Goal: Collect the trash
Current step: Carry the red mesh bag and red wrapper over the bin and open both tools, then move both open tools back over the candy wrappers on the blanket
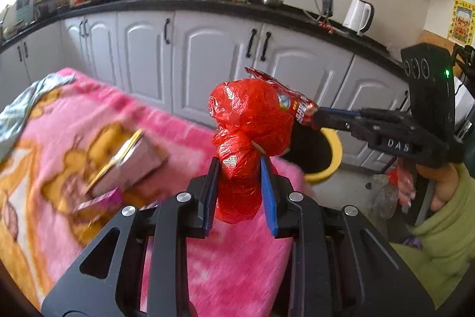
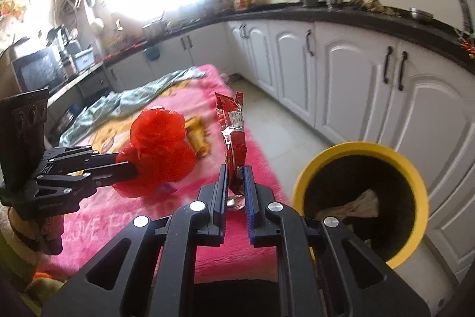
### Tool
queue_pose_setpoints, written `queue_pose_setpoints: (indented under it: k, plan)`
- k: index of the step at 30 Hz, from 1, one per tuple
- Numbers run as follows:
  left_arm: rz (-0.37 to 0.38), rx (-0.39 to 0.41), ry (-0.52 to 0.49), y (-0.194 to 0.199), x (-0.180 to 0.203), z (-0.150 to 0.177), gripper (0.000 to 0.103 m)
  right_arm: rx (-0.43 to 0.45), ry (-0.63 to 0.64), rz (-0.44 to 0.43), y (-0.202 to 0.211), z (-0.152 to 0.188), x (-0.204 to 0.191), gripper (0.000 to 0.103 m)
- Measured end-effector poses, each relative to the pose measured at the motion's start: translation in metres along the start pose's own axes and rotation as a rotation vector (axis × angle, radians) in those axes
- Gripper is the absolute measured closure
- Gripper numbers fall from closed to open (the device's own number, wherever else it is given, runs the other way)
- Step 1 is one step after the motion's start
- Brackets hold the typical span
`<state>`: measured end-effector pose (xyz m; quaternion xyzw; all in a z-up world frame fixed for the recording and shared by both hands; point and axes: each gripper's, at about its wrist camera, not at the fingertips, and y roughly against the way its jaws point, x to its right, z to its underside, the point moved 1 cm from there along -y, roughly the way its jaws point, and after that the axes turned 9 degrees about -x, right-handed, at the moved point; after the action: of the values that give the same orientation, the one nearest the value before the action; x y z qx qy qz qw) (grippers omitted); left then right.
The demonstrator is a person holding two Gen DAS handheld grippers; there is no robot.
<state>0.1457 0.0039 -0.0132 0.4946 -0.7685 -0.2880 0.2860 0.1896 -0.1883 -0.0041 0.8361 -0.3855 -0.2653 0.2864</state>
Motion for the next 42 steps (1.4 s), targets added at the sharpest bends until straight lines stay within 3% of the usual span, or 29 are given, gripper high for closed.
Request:
queue_pose_setpoints:
  k: [12, 25, 29, 32, 42]
  plan:
    - [0.082, 0.026, -0.038, -0.048, 0.059, -0.071, 0.083, 0.123, -0.159, 0.119, 0.054, -0.001, 0.085, 0.092]
    - [0.121, -0.043, -0.035, -0.125, 0.097, -0.096, 0.080, 0.075, -0.318, 0.177, 0.041, 0.027, 0.153, 0.092]
    - [0.109, -0.068, -0.020, -0.148, 0.095, -0.096, 0.078, 0.060, -0.344, 0.174, 0.027, 0.033, 0.163, 0.089]
    - [0.090, -0.084, 0.001, -0.159, 0.091, -0.094, 0.065, 0.026, -0.363, 0.195, 0.013, 0.039, 0.166, 0.063]
    - [0.054, -0.061, 0.036, -0.144, 0.071, -0.083, 0.052, 0.020, -0.401, 0.174, 0.011, 0.043, 0.170, 0.061]
